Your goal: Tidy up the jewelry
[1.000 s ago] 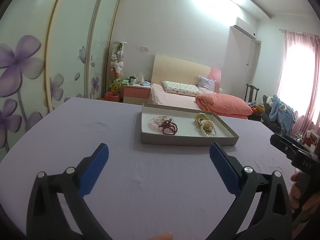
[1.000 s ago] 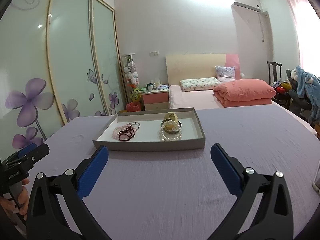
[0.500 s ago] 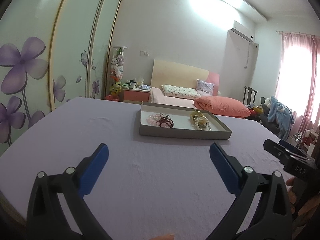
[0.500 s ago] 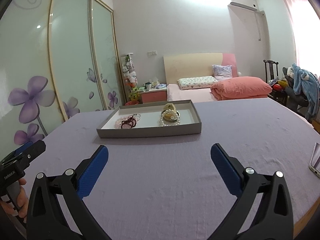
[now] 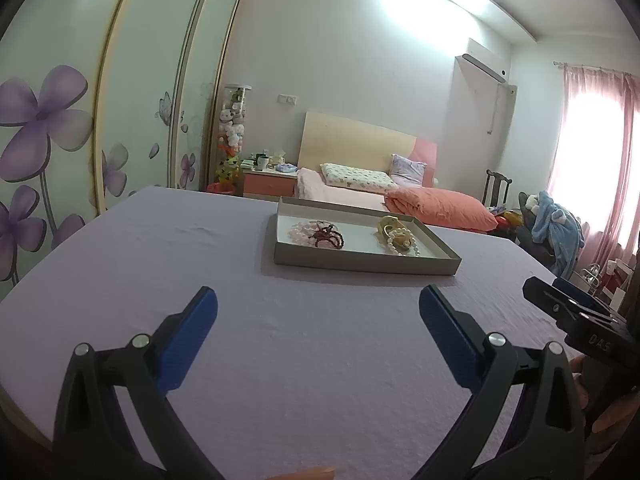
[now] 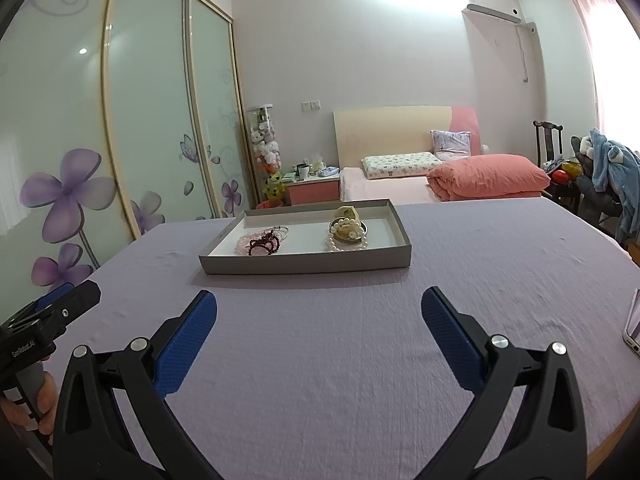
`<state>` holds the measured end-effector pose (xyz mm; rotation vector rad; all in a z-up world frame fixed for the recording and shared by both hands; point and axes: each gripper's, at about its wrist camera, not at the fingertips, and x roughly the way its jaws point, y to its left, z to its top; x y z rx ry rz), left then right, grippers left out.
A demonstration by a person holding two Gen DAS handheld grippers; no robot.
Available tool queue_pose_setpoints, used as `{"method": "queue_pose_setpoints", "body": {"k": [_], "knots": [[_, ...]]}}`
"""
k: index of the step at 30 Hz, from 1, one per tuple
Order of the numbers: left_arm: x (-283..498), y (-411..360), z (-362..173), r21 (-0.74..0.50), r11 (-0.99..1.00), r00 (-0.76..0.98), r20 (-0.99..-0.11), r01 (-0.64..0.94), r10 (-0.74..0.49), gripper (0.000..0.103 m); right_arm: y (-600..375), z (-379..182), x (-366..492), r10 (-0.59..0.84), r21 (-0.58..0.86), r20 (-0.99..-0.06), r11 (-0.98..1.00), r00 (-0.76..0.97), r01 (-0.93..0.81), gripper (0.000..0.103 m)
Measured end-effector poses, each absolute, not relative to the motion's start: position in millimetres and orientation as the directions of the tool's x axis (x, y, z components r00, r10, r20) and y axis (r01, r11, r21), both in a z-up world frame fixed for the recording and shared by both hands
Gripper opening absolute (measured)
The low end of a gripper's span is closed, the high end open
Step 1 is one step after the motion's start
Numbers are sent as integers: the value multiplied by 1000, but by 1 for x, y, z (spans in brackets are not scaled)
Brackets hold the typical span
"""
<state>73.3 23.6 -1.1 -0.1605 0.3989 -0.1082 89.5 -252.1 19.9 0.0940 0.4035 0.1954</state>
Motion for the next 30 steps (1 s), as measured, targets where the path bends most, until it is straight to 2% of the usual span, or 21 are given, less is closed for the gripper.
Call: {"method": "queue_pose_setpoints", "body": {"k": [30], "knots": [[74,18,-3,-175,981,911,-387,83,-146,99,-250,17,89,212,131,-386,976,898,-174,101]]}}
